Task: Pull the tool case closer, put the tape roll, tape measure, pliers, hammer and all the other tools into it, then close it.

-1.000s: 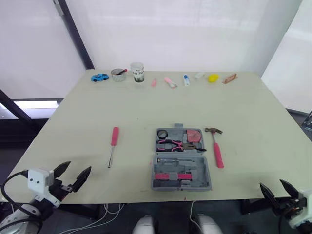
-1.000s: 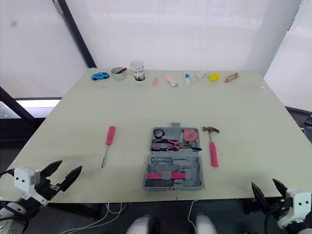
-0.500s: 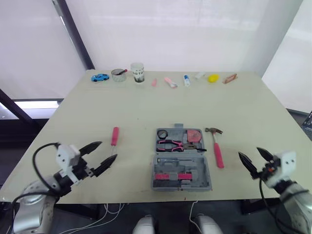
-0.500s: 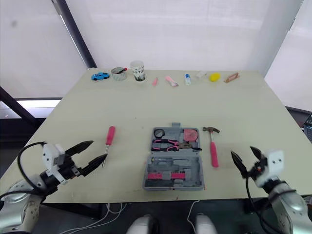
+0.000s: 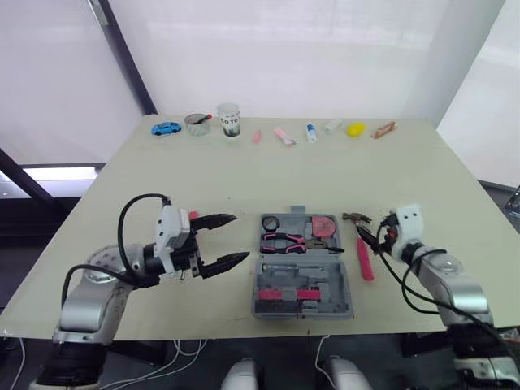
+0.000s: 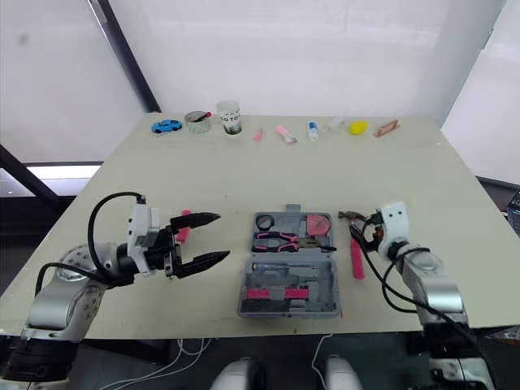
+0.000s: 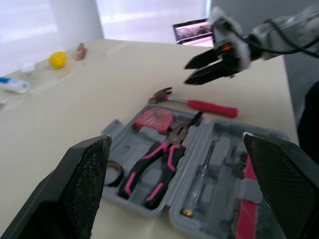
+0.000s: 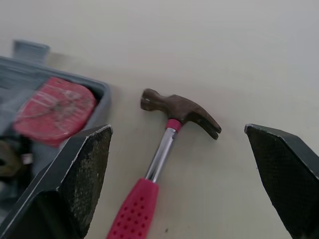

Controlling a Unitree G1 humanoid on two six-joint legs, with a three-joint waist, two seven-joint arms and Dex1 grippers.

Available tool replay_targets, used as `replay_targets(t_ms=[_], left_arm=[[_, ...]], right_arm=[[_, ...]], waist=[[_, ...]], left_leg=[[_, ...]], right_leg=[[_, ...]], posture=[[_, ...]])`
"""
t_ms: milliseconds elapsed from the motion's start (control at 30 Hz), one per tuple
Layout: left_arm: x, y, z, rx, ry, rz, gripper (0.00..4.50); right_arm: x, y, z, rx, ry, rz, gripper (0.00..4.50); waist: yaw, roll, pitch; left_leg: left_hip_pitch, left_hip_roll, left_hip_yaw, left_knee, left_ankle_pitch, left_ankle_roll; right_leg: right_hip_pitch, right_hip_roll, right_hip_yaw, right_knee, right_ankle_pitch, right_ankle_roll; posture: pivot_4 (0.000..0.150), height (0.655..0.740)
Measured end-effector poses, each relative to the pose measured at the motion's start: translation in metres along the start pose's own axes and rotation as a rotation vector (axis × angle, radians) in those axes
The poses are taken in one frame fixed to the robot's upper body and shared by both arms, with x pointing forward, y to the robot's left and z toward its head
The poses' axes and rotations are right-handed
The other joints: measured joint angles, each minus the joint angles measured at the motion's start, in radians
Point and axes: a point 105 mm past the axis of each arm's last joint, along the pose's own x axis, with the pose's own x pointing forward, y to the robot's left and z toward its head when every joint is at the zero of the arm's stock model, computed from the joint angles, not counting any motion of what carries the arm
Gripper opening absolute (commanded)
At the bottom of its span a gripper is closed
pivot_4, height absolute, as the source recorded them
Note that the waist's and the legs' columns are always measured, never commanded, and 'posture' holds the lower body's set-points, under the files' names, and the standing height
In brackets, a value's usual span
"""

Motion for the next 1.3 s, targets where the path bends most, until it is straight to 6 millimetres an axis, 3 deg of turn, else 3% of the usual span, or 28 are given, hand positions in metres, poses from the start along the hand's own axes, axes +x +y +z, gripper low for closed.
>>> replay_targets(t_ms=[200,233,333,400,467,533,567,600,1000,1300], left_arm=[[0.013,-0.006,0.016,-0.018,-0.02,-0.074,4.5],[0.014,-0.006,0.017,-0.019,-0.019,-0.076,4.5],[0.015,-0.005,0.02,-0.031,-0.029,-0.075,4.5],[0.015,-0.005,0.021,-0.033,-0.029,-0.07,4.5],[0.015,-0.005,0.021,-0.032,-0.03,-0.067,4.5],[0.015,-0.005,0.021,-0.034,-0.029,-0.065,4.5],[0.015,-0.005,0.021,-0.033,-0.029,-0.064,4.5],[0.015,-0.005,0.021,-0.033,-0.029,-0.064,4.5],[0.015,-0.006,0.022,-0.036,-0.04,-0.071,4.5],[0.017,-0.018,0.03,-0.039,-0.066,-0.171,4.5]], right_arm=[[0.026,0.006,-0.002,0.004,0.061,-0.035,4.47],[0.028,0.005,-0.005,0.009,0.072,-0.039,4.24],[0.035,0.007,-0.014,0.028,0.11,-0.056,3.42],[0.038,0.007,-0.019,0.036,0.127,-0.065,2.13],[0.039,0.004,-0.023,0.04,0.143,-0.081,1.61],[0.041,0.005,-0.024,0.047,0.145,-0.084,0.7],[0.044,0.006,-0.023,0.058,0.144,-0.087,0.56],[0.045,0.004,-0.023,0.062,0.144,-0.094,0.07],[0.046,-0.003,-0.022,0.133,0.131,-0.133,0.03],[0.002,0.002,-0.035,0.236,0.142,-0.239,0.03]], waist=[[-0.001,0.0,0.0],[-0.001,0.0,0.0],[-0.001,0.0,0.0],[-0.002,0.0,0.0],[-0.002,0.0,0.0],[-0.002,0.0,0.0],[-0.002,0.0,0.0],[-0.003,0.0,0.0],[-0.002,0.0,0.0],[-0.001,0.001,0.001]], left_leg=[[0.0,0.0,0.0,0.0,0.0,0.0],[0.0,0.0,0.0,0.0,0.0,0.0],[0.0,0.0,0.0,0.0,0.0,0.0],[0.0,0.0,0.0,0.0,0.0,0.0],[0.0,0.0,0.0,0.0,0.0,0.0],[0.0,0.0,0.0,0.0,0.0,0.0],[0.0,0.0,0.0,0.0,0.0,0.0],[0.0,0.0,0.0,0.0,0.0,0.0],[0.0,0.0,0.0,0.0,0.0,0.0],[-0.001,0.0,-0.001,-0.001,0.0,0.0]], right_leg=[[0.0,0.0,0.0,0.0,0.0,0.0],[0.0,0.0,0.0,0.0,0.0,0.0],[0.0,0.0,0.0,0.0,0.0,0.0],[0.0,0.0,0.0,0.0,0.0,0.0],[0.0,0.0,0.0,0.0,0.0,0.0],[0.0,0.0,0.0,0.0,0.0,0.0],[0.0,0.0,0.0,0.0,0.0,0.0],[0.0,0.0,0.0,0.0,0.0,0.001],[0.0,0.0,0.0,0.0,0.0,0.001],[-0.001,0.0,0.0,0.0,0.0,0.001]], posture=[[0.15,0.74],[0.15,0.74],[0.15,0.74],[0.15,0.74],[0.15,0.74],[0.15,0.74],[0.15,0.74],[0.15,0.74],[0.15,0.74],[0.15,0.74]])
